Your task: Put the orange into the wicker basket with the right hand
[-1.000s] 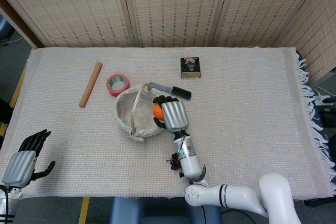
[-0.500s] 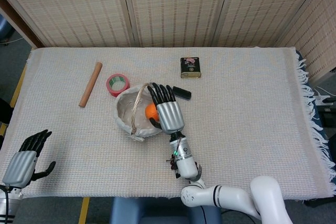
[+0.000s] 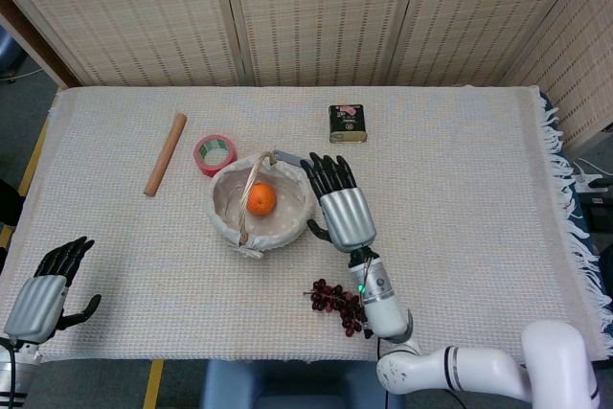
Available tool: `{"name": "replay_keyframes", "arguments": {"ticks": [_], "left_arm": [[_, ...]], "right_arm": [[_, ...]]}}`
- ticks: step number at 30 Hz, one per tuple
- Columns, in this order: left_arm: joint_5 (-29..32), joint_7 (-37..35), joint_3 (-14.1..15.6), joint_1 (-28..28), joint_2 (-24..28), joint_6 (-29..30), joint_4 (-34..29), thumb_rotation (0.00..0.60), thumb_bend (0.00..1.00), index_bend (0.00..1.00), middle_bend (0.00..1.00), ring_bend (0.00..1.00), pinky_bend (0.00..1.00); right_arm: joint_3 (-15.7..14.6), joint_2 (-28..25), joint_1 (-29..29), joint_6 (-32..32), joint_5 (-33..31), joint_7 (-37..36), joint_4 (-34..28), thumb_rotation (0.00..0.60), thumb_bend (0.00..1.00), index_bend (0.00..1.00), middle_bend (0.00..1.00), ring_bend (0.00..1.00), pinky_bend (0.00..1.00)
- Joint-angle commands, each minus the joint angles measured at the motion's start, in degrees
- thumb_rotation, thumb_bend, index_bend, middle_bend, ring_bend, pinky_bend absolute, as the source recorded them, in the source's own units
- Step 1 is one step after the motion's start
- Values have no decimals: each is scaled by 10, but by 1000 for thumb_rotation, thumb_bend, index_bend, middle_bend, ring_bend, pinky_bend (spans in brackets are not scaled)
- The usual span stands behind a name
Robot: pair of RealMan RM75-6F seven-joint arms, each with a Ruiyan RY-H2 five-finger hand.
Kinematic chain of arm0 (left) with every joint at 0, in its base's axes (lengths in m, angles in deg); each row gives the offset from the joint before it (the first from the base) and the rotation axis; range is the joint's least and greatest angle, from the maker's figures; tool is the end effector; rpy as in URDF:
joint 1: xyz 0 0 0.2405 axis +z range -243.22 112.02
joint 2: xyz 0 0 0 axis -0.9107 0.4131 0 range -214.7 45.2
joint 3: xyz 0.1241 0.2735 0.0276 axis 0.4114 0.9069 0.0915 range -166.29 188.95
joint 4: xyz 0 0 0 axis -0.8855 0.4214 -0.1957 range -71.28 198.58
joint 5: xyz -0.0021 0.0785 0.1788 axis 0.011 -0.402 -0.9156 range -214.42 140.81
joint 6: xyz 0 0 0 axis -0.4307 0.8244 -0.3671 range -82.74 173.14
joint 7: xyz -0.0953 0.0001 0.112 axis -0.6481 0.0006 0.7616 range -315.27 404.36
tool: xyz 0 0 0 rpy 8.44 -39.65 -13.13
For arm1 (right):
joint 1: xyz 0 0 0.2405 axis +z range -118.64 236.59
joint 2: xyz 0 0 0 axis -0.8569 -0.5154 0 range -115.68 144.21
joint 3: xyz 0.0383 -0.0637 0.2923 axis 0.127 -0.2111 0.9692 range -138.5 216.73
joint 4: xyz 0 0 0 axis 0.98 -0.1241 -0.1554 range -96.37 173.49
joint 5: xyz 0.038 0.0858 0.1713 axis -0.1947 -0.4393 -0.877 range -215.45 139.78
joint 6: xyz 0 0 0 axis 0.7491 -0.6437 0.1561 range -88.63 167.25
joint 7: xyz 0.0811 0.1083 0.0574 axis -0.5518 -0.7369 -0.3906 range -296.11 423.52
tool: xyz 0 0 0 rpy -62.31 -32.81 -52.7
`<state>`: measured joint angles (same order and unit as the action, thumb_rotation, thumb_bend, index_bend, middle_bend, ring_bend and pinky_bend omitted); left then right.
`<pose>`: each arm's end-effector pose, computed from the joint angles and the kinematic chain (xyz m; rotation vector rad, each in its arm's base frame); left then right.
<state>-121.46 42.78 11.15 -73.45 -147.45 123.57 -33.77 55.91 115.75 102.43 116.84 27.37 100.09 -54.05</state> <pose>-0.3339 0.1914 0.1723 -1.4607 -1.0768 -0.8971 -0.0922 -0.3506 -0.0080 1.5830 -0.7962 1.2285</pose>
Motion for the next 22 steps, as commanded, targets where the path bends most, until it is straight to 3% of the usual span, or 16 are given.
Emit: {"name": "replay_keyframes", "arguments": {"ticks": [1, 7, 13, 18, 22], "left_arm": [[-1, 4, 0, 0, -1, 1, 1, 600, 347, 0, 0, 0, 64], [-1, 19, 0, 1, -5, 4, 2, 600, 347, 0, 0, 0, 64], [-1, 30, -2, 2, -10, 9, 9, 600, 346, 0, 0, 0, 63], [-4, 45, -3, 2, -14, 15, 12, 600, 342, 0, 0, 0, 62], [-9, 49, -2, 3, -17, 19, 14, 600, 344, 0, 0, 0, 61]], "right_arm": [[-102, -158, -102, 48, 41, 32, -136, 600, 119, 0, 0, 0, 14], [-203, -279, -197, 99, 108, -21, -170, 600, 118, 0, 0, 0, 13], [-273, -334, -280, 143, 165, -102, -113, 600, 119, 0, 0, 0, 11], [-279, -322, -330, 185, 200, -171, -15, 600, 119, 0, 0, 0, 11], [-261, -322, -341, 177, 197, -202, -1, 600, 119, 0, 0, 0, 11]]}}
